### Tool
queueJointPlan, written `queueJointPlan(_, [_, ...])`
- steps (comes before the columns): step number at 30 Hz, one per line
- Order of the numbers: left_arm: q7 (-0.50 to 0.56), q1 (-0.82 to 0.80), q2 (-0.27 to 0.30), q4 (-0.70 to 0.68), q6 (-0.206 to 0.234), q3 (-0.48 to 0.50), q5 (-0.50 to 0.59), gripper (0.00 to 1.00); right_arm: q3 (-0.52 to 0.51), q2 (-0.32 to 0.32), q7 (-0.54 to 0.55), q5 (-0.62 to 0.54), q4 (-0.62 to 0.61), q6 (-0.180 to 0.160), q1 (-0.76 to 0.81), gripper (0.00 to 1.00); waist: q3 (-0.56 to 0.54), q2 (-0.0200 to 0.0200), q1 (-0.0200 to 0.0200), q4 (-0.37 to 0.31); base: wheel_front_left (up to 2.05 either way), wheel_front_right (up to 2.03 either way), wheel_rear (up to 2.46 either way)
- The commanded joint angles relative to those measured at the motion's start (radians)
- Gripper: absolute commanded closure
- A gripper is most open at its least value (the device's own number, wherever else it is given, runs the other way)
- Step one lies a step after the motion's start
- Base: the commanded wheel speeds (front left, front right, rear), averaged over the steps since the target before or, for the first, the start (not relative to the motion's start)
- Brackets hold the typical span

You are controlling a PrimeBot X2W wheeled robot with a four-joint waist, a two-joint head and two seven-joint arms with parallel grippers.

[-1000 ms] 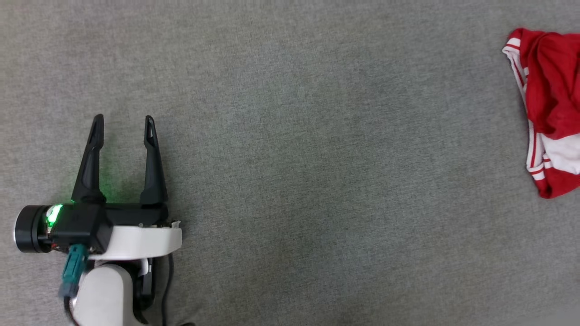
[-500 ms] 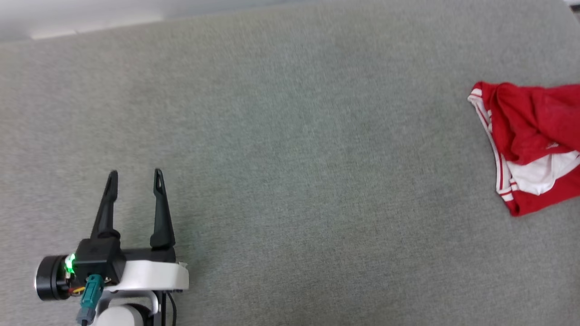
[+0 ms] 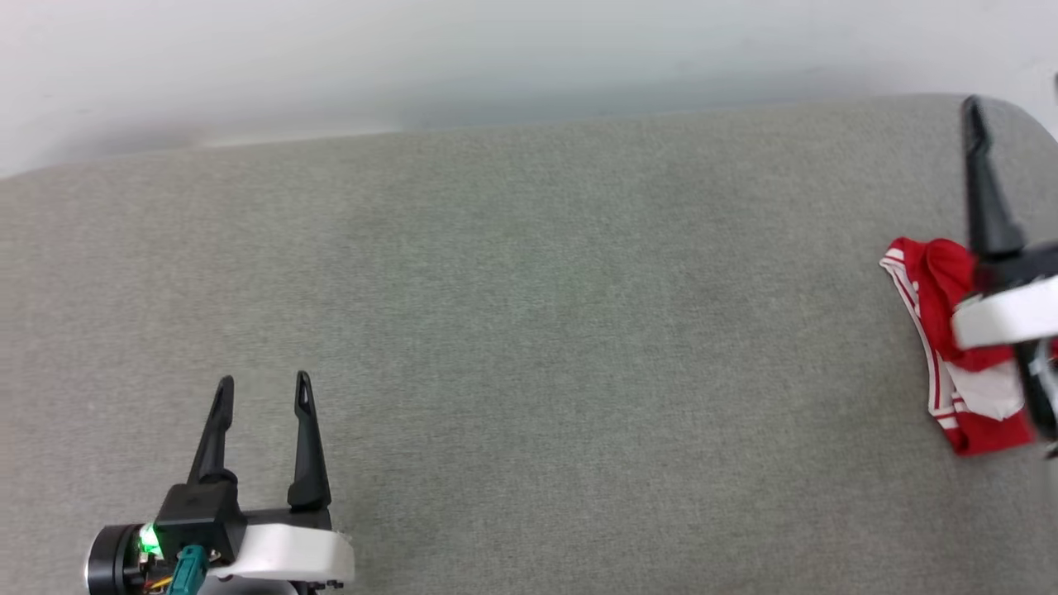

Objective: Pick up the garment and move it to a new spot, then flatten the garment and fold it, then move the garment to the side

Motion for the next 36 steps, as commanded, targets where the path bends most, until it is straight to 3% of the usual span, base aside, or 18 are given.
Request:
queueJointPlan(1, [-0.002,0.009,-0.001,0.003,0.001,0.001,0.002,0.0,-0.002,0.04,-0.007,-0.001,-0.025,-0.001,0.047,0.0,-0.023,0.0,0.0001,0.021,0.0,0.0,0.0])
queueJointPlan(7, [-0.002,0.026,-0.002,0.018,-0.004,0.0,0.005,0.0,0.006,0.149,-0.013,0.001,-0.065,-0.001,0.192,0.0,-0.054,0.0,0.0001,0.054,0.0,0.0,0.0])
queueJointPlan(16, [-0.002,0.047,-0.003,0.032,-0.015,-0.006,0.009,0.0,-0.038,0.242,-0.013,0.004,-0.071,-0.001,0.375,0.0,-0.081,0.0,0.0001,0.086,0.0,0.0,0.0])
queueJointPlan(36, [-0.002,0.068,-0.005,0.06,-0.046,-0.006,-0.019,0.0,-0.05,0.306,-0.013,-0.029,-0.127,-0.001,0.538,0.0,-0.109,0.0,0.0001,0.073,0.0,0.0,0.0])
